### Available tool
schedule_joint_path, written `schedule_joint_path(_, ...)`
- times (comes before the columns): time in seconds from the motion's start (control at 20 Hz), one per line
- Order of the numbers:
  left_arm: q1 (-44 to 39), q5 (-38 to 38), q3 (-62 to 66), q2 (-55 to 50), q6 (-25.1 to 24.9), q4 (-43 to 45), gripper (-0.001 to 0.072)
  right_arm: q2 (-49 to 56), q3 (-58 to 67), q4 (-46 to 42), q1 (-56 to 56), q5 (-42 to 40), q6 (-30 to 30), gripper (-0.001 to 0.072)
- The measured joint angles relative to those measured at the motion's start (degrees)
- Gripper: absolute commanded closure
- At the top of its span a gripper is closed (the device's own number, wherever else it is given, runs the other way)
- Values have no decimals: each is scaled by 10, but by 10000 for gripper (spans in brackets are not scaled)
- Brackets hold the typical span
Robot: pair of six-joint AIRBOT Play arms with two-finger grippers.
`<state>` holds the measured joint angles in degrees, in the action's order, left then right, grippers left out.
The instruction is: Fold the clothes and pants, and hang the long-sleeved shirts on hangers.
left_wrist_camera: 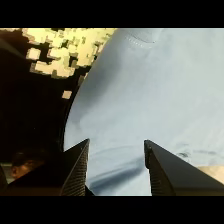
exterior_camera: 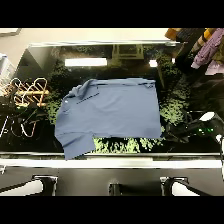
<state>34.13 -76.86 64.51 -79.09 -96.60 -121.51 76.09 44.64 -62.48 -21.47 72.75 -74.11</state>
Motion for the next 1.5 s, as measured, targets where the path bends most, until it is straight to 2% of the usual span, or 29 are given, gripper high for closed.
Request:
schedule_joint_path(0.3, 0, 9, -3, 1, -1, 0, 298, 12, -17, 38, 0, -23, 9, 308)
schedule_joint_path(0.45, 0, 11, -5, 1, -1, 0, 298, 17, -33, 65, 0, -35, 17, 438)
schedule_joint_path(0.5, 0, 11, -6, 1, -1, 0, 298, 18, -36, 71, 0, -42, 18, 519)
schedule_joint_path(0.55, 0, 10, -9, 1, -3, 0, 298, 19, -38, 77, 0, -53, 21, 637)
schedule_joint_path(0.6, 0, 9, -14, 2, -6, 1, 298, 20, -40, 81, 0, -67, 26, 681)
schedule_joint_path(0.85, 1, 24, -85, 23, -31, 12, 298, 18, -42, 115, 0, -83, 38, 681)
schedule_joint_path(1.15, 1, 68, -181, 38, -61, 10, 298, -11, -42, 130, 0, -55, 51, 681)
schedule_joint_path(1.5, 1, 95, -217, 38, -85, -11, 299, -38, -42, 133, 0, -28, 54, 681)
